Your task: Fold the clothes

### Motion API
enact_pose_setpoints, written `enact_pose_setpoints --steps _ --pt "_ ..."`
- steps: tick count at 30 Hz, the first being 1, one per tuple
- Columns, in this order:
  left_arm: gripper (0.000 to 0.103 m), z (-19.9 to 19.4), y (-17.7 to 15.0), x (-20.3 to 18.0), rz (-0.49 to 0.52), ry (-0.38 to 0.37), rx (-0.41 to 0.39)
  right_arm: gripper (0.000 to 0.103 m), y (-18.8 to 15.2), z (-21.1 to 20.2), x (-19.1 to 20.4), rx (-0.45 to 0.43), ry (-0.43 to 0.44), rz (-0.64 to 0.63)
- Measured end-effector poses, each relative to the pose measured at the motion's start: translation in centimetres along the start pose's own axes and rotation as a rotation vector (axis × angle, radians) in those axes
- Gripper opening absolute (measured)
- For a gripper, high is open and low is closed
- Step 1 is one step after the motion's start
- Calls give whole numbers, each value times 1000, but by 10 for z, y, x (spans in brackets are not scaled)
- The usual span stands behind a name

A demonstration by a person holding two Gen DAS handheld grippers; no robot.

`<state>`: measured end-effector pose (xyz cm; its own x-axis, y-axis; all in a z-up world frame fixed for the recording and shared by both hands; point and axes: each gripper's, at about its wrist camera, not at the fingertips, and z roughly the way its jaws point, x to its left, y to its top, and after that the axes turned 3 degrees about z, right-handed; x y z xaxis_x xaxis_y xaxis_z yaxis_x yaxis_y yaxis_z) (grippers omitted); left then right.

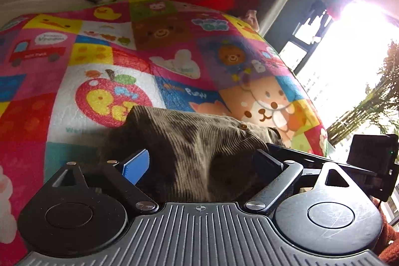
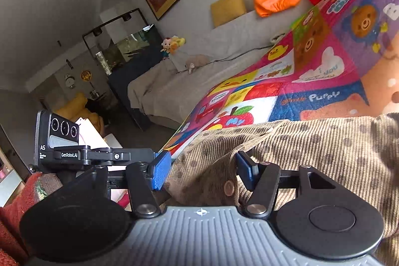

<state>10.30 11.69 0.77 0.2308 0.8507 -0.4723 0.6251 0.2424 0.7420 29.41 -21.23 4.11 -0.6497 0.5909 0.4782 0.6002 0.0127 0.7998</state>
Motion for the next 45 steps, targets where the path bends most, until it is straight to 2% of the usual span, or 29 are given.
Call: enact_pose_setpoints --steps 3,4,6,10,13,15,17,19,21,24,29,30,31,34,36,38,42,45 --pt "94 0 -1 4 -16 1 -2 58 -1 -10 11 -49 -197 -132" --pt "94 1 -2 3 -15 1 2 57 -2 -11 16 -63 -234 -175" --pt "94 7 -3 1 -11 5 13 56 -3 -8 23 -71 -244 -223" --pt "94 13 -5 -5 24 52 29 56 -12 19 28 -23 -420 -396" --pt "94 3 -8 -4 70 107 26 53 -14 -9 0 -18 -433 -282" --pt "94 -7 -9 2 48 82 25 53 -15 -28 -19 -15 -441 -206" --pt "94 -9 -12 9 -20 20 31 60 -15 -50 -40 -19 -440 -108" --pt "94 -9 -14 17 -95 -48 39 63 -13 -83 -71 -63 -401 98" --pt "95 2 -17 20 -130 -45 55 63 -16 -101 -92 -94 -400 206" --pt "95 25 -20 19 -139 -31 73 63 -22 -96 -99 -80 -389 224" --pt "95 47 -11 21 -162 -17 50 62 -21 -49 -102 -18 -384 198" --pt "91 48 -9 21 -161 -1 46 58 -20 -42 -102 -6 -385 192" --pt "75 49 -8 20 -155 21 42 44 -19 -38 -98 -2 -390 168" --pt "32 45 -8 15 -132 63 40 15 -15 -37 -78 -4 -420 60" --pt "22 36 -7 10 -118 68 32 12 -11 -48 -63 -22 -425 23" --pt "20 14 -5 -4 -79 58 1 11 -8 -68 -47 -56 -400 12" --pt "20 -42 -13 -44 66 30 -54 11 -10 -115 -14 -111 -342 -20" --pt "20 -67 -33 -61 133 21 -32 11 -26 -139 -4 -109 -325 -6"
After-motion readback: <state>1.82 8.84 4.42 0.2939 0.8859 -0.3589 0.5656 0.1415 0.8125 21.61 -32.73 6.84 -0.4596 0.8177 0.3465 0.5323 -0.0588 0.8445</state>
